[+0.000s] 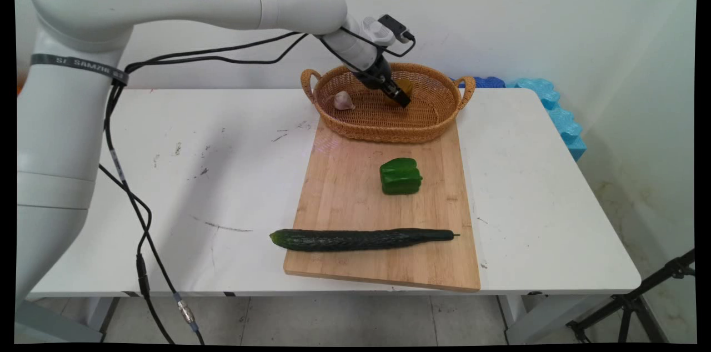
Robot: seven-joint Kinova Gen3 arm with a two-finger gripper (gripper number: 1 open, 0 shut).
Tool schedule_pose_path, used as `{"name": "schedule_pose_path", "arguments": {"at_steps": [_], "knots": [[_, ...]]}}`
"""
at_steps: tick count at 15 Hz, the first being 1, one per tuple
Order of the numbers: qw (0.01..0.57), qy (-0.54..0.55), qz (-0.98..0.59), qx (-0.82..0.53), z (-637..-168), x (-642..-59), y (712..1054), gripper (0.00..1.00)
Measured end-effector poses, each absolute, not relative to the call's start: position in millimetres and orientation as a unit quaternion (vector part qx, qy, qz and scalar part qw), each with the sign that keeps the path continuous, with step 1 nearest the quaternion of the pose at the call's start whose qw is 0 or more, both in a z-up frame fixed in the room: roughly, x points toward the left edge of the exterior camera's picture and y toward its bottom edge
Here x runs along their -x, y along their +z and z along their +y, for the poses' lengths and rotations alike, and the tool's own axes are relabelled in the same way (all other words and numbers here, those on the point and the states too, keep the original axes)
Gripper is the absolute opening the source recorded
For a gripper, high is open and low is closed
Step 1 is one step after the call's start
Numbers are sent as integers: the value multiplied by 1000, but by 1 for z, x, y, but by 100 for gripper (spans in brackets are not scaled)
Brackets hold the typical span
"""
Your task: Pick up the potato from the vegetable basket, then place the picked object on the cutting board
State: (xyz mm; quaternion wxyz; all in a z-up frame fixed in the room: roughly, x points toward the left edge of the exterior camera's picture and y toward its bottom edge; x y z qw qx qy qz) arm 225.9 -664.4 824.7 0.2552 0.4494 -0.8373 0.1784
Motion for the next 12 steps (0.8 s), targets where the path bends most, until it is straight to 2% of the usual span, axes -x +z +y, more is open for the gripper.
{"name": "schedule_pose_path", "arguments": {"at_steps": [2,3,12], "knots": [[255,178,-838,-449,-666,-225,821,100],[255,178,-838,-449,-667,-225,819,0],[254,182,-843,-438,-670,-218,812,0]]}}
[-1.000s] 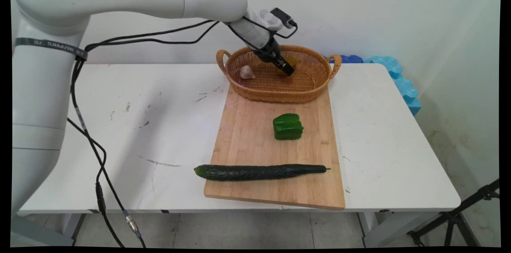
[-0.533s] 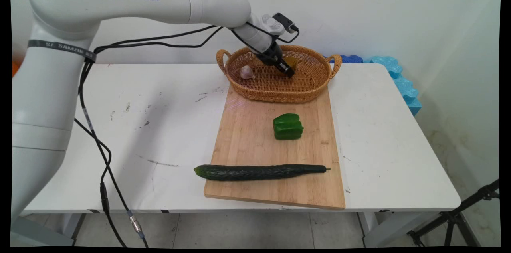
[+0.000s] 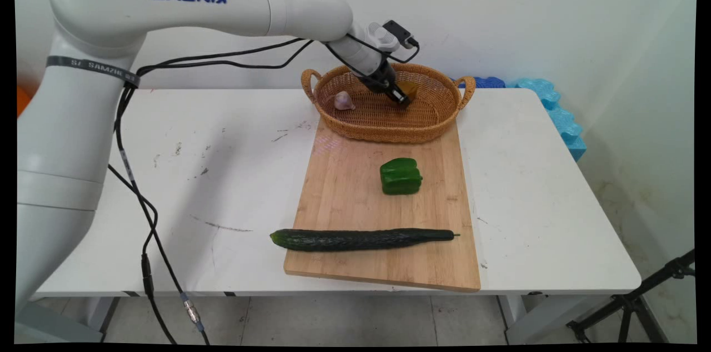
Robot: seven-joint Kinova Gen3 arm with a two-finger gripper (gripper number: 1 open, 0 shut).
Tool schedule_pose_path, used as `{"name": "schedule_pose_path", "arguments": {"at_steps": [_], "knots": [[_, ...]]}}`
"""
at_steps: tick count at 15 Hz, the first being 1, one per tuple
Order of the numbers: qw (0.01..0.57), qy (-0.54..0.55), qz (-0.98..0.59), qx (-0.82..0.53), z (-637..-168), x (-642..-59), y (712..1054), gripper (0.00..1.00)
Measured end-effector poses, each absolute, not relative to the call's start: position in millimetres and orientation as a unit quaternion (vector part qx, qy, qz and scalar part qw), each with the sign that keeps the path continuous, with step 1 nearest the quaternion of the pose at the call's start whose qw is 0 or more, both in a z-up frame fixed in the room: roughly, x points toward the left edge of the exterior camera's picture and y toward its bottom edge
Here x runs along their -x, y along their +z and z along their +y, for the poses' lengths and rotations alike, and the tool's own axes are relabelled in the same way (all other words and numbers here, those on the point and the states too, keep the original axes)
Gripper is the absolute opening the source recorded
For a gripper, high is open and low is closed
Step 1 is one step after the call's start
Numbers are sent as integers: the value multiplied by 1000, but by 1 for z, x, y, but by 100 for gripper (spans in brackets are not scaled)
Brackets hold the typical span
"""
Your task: Place the picked object on the cutting board
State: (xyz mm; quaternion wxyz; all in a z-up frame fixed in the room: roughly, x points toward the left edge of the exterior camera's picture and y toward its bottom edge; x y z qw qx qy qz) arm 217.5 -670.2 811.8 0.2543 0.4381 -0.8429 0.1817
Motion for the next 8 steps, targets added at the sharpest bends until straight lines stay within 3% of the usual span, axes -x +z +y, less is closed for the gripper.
{"name": "schedule_pose_path", "arguments": {"at_steps": [8], "knots": [[262,200,-846,-419,-662,-216,837,0]]}}
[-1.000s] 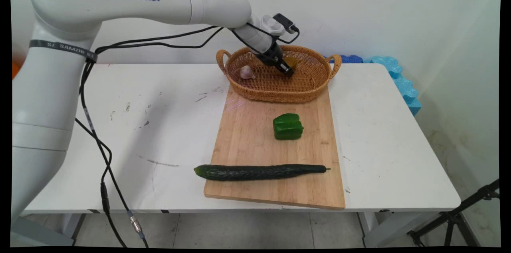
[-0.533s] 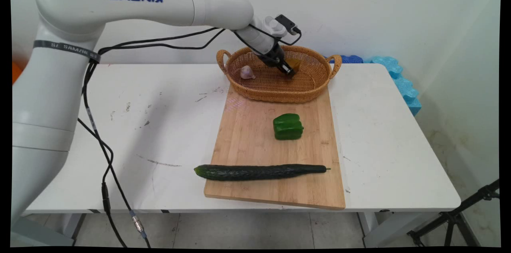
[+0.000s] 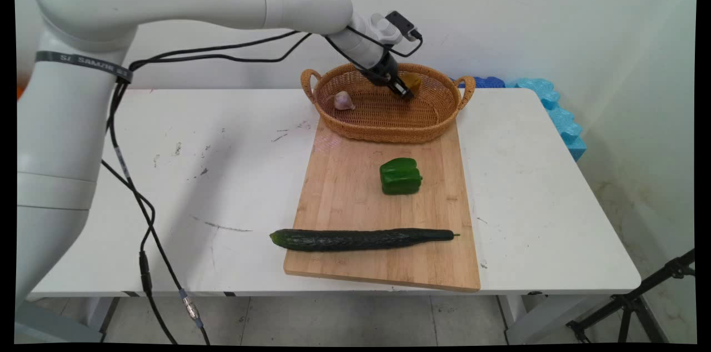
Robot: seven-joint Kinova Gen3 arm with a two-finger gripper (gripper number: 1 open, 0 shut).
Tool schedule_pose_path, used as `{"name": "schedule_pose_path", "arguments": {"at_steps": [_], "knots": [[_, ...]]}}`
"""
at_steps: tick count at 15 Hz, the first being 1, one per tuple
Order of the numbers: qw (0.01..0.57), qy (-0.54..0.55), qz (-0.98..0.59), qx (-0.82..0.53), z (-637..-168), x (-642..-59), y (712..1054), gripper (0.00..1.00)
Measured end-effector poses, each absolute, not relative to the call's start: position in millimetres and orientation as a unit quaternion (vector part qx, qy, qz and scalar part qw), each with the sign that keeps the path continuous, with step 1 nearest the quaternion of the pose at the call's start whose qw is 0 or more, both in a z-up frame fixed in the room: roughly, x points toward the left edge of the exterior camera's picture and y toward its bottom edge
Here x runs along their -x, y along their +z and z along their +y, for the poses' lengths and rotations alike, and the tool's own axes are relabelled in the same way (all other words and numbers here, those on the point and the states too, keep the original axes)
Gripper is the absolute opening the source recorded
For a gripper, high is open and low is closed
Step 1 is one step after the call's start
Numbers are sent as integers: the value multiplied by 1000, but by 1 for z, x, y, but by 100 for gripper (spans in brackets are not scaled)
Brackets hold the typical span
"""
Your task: Place the picked object on the cutting board
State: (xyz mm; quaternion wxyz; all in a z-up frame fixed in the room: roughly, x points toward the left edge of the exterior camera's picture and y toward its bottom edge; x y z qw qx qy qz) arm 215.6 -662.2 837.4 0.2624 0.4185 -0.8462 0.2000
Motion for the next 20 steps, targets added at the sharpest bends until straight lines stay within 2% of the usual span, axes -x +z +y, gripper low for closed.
{"name": "schedule_pose_path", "arguments": {"at_steps": [11,20], "knots": [[275,222,-866,-353,-604,-230,907,0],[258,207,-900,-284,-523,-261,951,0]]}}
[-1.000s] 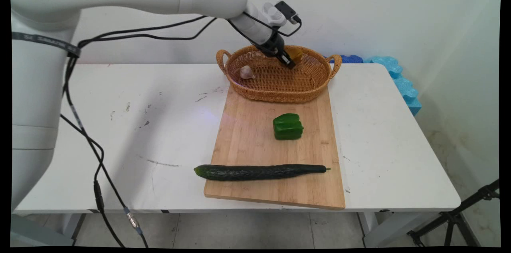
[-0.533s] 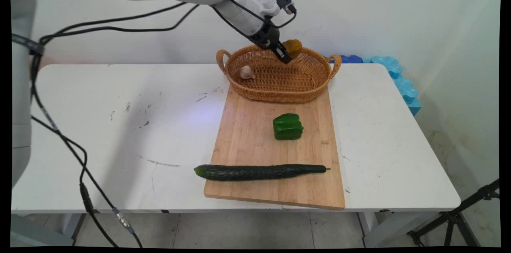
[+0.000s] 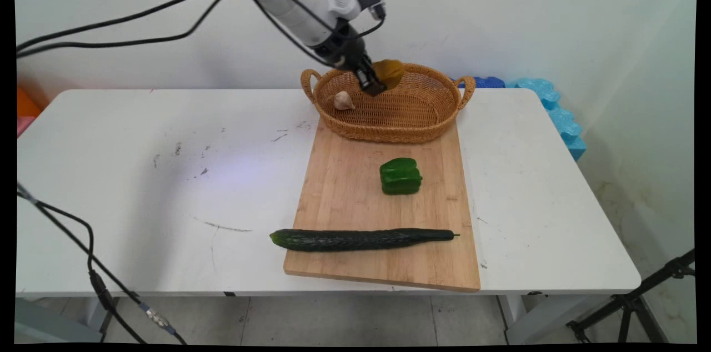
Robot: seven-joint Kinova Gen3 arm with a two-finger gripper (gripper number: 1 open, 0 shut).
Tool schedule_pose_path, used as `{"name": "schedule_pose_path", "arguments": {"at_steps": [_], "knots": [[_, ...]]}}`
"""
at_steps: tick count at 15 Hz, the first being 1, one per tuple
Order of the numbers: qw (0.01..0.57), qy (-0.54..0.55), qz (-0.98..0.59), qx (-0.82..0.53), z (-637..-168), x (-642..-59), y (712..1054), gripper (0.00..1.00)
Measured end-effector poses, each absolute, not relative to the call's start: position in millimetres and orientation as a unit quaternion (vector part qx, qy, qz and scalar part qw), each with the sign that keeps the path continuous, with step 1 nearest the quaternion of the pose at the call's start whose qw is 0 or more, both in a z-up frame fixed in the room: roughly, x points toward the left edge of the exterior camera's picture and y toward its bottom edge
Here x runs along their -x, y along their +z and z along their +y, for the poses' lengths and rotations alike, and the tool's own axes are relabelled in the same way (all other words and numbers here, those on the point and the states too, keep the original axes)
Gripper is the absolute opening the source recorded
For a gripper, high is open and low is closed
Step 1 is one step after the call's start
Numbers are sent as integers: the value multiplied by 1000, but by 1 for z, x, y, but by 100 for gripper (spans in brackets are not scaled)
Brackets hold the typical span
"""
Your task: Place the picked object on the cutting board
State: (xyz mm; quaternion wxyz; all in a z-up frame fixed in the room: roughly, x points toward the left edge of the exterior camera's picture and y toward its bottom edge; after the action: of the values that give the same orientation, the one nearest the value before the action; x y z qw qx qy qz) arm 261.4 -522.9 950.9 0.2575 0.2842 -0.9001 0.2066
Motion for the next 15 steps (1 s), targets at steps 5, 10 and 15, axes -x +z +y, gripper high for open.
{"name": "schedule_pose_path", "arguments": {"at_steps": [5,10,15], "knots": [[237,177,-919,-261,-479,-281,945,0],[220,147,-931,-252,-445,-294,928,0],[212,118,-936,-255,-423,-299,896,0]]}}
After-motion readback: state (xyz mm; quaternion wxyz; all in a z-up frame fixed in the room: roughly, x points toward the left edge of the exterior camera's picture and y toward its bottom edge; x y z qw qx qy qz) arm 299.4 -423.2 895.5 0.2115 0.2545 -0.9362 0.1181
